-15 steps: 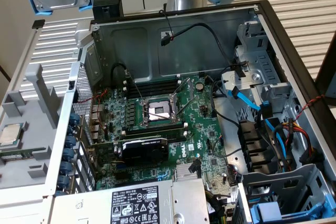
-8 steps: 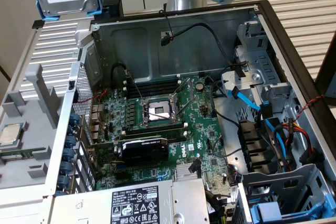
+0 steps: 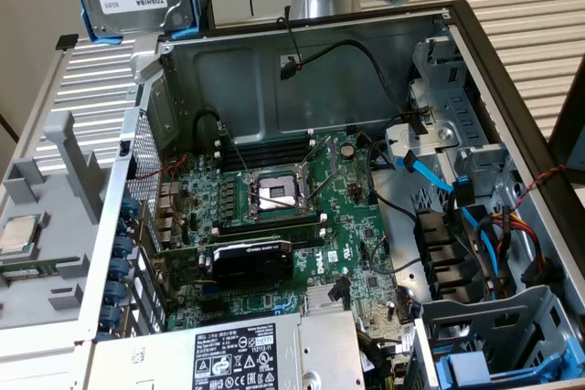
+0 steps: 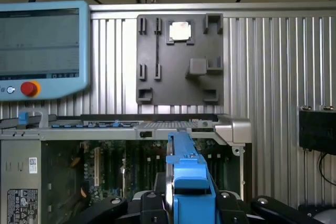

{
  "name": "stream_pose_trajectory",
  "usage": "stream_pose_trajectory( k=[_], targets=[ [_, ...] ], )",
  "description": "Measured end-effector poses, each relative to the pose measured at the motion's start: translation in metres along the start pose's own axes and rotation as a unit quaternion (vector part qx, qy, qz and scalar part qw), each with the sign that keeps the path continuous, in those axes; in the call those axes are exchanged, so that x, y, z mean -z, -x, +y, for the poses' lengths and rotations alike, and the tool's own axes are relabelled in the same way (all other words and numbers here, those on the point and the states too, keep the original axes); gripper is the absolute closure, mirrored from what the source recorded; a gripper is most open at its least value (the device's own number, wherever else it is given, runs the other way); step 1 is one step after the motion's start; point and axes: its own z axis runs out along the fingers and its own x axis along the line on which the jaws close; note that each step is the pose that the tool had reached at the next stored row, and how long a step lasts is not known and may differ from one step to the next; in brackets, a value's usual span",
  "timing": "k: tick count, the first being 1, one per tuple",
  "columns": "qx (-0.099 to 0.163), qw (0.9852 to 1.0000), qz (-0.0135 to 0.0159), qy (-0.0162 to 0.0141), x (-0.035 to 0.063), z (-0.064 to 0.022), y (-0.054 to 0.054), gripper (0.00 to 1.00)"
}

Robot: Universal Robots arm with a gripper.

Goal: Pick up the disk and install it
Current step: 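Pick up the disk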

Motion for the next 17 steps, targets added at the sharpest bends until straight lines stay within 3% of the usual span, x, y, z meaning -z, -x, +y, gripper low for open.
stream_pose_trajectory(
  k=[17],
  targets=[
    [0.000,0.9999,0.0002,0.0112,0.0040,-0.0688,-0.025,0.63]
  ],
)
